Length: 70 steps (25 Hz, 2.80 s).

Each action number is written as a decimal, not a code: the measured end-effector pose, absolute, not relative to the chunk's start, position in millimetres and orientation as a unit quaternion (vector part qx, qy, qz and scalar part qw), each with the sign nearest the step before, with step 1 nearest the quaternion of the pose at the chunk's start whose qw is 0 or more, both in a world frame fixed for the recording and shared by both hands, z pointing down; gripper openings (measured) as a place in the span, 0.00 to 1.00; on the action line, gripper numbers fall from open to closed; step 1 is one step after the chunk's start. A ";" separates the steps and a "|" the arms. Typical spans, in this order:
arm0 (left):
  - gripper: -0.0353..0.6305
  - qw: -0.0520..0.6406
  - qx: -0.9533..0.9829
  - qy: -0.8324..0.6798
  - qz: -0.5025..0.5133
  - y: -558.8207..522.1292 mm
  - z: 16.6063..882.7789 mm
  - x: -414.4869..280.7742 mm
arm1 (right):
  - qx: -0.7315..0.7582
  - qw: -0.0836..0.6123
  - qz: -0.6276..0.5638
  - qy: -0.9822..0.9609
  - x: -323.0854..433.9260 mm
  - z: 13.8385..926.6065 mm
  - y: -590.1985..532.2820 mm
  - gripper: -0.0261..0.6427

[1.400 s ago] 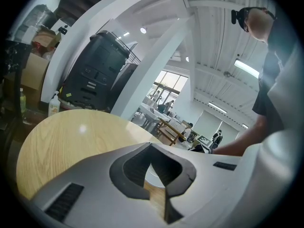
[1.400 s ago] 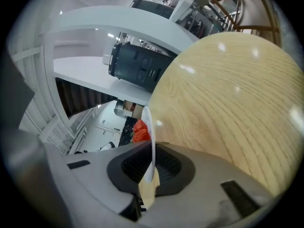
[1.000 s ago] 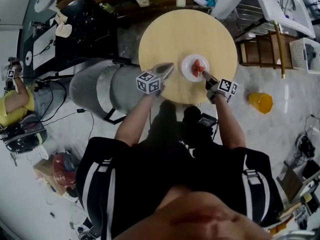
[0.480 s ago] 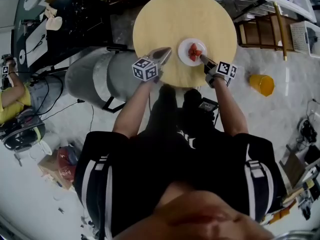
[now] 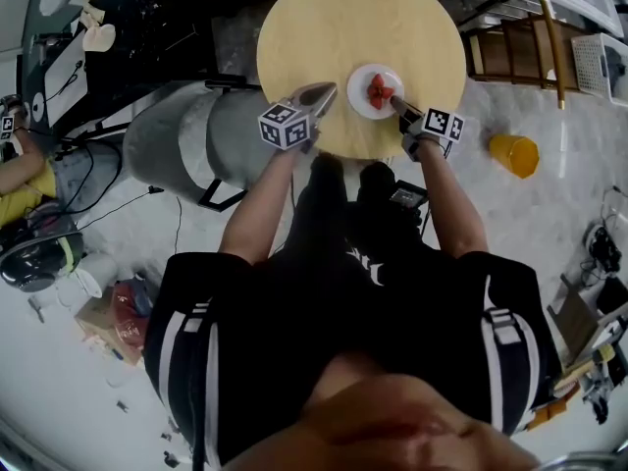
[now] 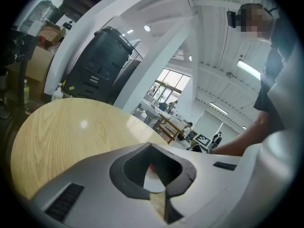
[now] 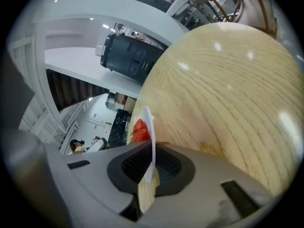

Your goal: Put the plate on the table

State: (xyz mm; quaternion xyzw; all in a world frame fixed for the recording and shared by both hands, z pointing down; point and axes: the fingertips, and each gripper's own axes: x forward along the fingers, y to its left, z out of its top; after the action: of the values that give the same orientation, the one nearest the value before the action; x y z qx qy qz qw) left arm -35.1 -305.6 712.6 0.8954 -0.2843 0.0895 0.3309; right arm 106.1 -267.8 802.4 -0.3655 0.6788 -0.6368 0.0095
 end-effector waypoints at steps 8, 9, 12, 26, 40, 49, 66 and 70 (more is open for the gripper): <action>0.06 0.337 0.895 -0.278 0.091 -298.4 714.8 -31.1 | -0.381 -0.019 -0.630 0.677 109.7 806.8 -264.3 0.06; 0.06 0.337 0.896 -0.276 0.091 -297.8 714.7 -30.7 | -0.383 -0.027 -0.625 0.679 109.3 806.5 -264.7 0.06; 0.06 0.335 0.897 -0.275 0.091 -296.9 714.0 -30.0 | -0.386 -0.054 -0.610 0.689 107.6 804.7 -268.8 0.06; 0.06 0.338 0.897 -0.270 0.091 -281.4 713.4 -27.3 | -0.413 -0.189 -0.503 0.736 107.1 795.9 -277.7 0.14; 0.06 0.342 0.896 -0.265 0.100 -280.2 723.3 -24.4 | -0.445 -0.239 -0.451 0.735 116.8 807.5 -284.4 0.21; 0.06 0.340 0.899 -0.258 0.101 -283.2 724.1 -21.7 | -0.449 -0.255 -0.430 0.740 117.2 813.8 -283.3 0.22; 0.06 0.341 0.899 -0.258 0.100 -278.6 721.3 -30.7 | -0.456 -0.309 -0.380 0.743 115.1 815.6 -285.7 0.22; 0.06 0.340 0.899 -0.258 0.100 -276.2 719.8 -32.3 | -0.460 -0.302 -0.374 0.747 113.2 815.5 -287.3 0.22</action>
State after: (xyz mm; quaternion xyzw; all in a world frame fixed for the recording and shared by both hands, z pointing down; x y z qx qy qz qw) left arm -32.3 -276.2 719.8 0.8988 -0.2584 0.0996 0.3399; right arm 113.2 -287.3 815.5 -0.4601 0.7468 -0.3736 -0.3017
